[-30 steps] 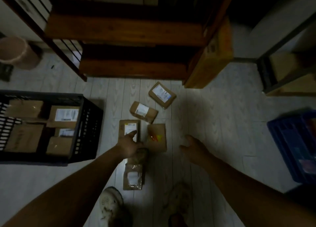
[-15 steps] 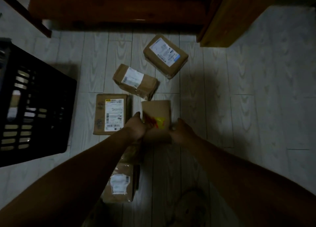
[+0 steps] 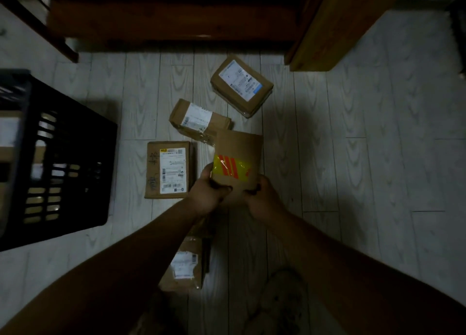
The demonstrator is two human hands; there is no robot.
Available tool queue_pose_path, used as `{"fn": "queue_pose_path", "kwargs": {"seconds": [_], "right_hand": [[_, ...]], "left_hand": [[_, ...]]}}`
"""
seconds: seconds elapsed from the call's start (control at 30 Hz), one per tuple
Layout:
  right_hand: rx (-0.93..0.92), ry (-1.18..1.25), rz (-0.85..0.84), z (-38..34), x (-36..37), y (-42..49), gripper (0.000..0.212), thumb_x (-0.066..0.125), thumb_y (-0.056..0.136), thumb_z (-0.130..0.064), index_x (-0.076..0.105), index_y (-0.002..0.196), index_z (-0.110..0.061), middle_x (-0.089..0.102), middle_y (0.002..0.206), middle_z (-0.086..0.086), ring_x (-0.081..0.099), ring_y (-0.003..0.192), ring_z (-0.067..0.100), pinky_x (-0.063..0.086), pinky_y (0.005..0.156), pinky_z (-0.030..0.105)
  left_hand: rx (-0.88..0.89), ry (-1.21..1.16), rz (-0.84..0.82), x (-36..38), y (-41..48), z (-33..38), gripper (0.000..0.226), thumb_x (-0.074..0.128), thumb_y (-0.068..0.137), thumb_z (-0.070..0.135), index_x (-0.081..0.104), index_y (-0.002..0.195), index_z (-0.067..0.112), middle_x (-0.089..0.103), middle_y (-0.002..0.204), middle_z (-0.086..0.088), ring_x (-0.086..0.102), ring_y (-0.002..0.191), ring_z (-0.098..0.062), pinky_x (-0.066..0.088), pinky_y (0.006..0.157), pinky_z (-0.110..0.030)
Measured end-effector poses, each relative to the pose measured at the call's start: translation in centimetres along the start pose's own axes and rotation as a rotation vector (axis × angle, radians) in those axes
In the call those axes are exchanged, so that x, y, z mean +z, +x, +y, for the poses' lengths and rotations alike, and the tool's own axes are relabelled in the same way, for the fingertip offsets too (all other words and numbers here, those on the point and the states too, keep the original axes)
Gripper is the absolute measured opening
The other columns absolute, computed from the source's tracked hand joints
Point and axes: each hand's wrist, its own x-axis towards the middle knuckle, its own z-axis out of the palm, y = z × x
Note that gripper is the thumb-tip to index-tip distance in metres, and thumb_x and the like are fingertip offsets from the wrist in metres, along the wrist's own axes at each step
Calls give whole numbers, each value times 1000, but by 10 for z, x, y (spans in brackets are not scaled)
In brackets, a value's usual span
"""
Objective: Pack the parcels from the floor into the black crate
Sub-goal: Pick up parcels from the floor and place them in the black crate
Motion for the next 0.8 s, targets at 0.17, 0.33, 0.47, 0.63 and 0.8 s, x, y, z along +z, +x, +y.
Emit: {"fn": "queue_pose_path", "kwargs": {"seconds": [0.17, 0.33, 0.47, 0.63, 0.8], "right_hand": [[-60, 66, 65, -88, -15, -104, 56, 64, 87, -19, 37, 136, -20, 54, 125, 6, 56, 106, 25, 51, 85, 41], [-166, 109, 141, -184, -17, -232, 49, 69, 82, -19, 43, 124, -21, 55, 112, 1, 58, 99, 23, 52, 80, 37], [-261, 181, 128, -246, -8, -326, 74, 69, 81, -22, 27, 142, -27, 53, 120, 0, 57, 102, 21, 54, 80, 42], [-408, 265, 206, -313, -10, -416, 82, 72, 81, -19, 21, 143, -32, 41, 133, -4, 48, 114, 13, 42, 65, 16], [-505, 147, 235, -359, -40, -476, 66, 71, 80, -26, 37, 137, -27, 48, 129, 1, 45, 124, 26, 47, 95, 43]], "left_hand": [[169, -65, 56, -38, -115, 92, 72, 69, 80, 8, 31, 138, 27, 56, 121, 2, 55, 114, -21, 49, 94, -42], [286, -104, 17, -101, -239, 184, 67, 63, 82, 0, 35, 137, 28, 54, 125, -5, 56, 112, -22, 51, 91, -47], [364, -62, -12, -146, -326, 240, 64, 60, 85, -1, 37, 132, 36, 58, 118, 1, 59, 105, -16, 54, 84, -37], [421, 80, -6, -199, -421, 288, 64, 62, 83, 1, 38, 136, 29, 59, 113, 0, 60, 94, -11, 58, 67, -30], [406, 294, -43, -236, -492, 320, 65, 65, 81, 7, 41, 132, 39, 57, 110, 3, 58, 98, -21, 57, 76, -42]]}}
